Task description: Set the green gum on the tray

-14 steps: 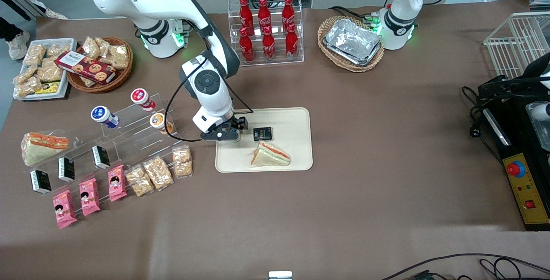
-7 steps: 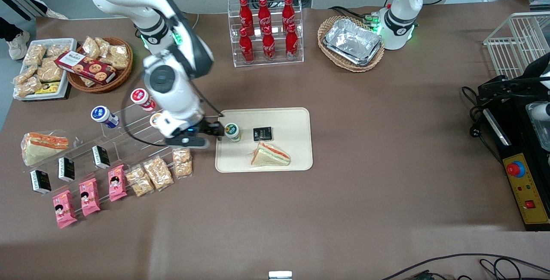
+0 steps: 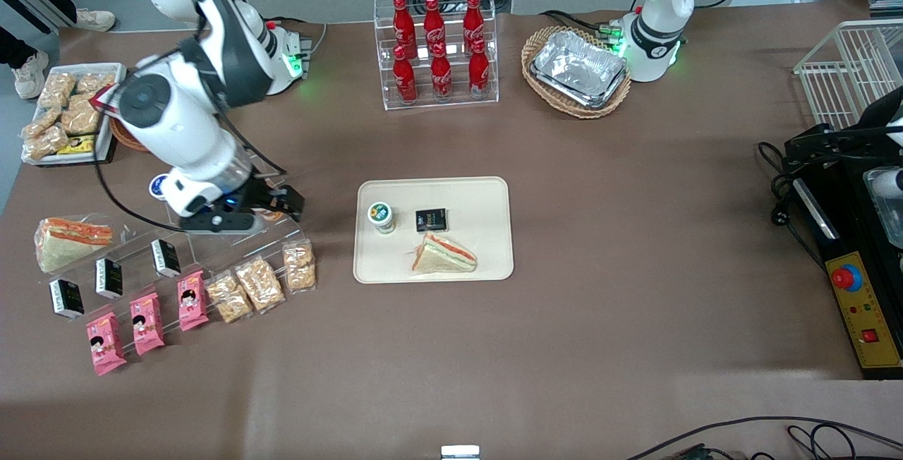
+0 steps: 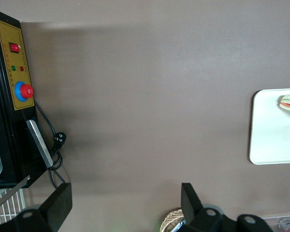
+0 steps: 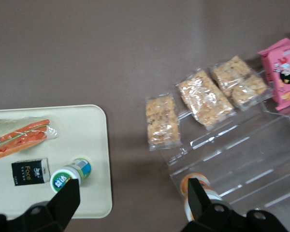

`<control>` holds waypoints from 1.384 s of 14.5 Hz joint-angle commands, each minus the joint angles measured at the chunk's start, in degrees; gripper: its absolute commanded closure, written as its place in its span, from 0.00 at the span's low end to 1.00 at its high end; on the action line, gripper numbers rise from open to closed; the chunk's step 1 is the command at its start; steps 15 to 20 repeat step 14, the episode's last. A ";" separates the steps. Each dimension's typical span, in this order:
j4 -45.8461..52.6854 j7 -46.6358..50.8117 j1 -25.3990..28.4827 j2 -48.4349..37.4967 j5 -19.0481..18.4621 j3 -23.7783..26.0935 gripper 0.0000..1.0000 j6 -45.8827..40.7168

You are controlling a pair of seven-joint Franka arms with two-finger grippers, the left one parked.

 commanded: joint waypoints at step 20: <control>24.53 -8.01 -15.12 -2.01 -1.38 0.35 0.00 -26.85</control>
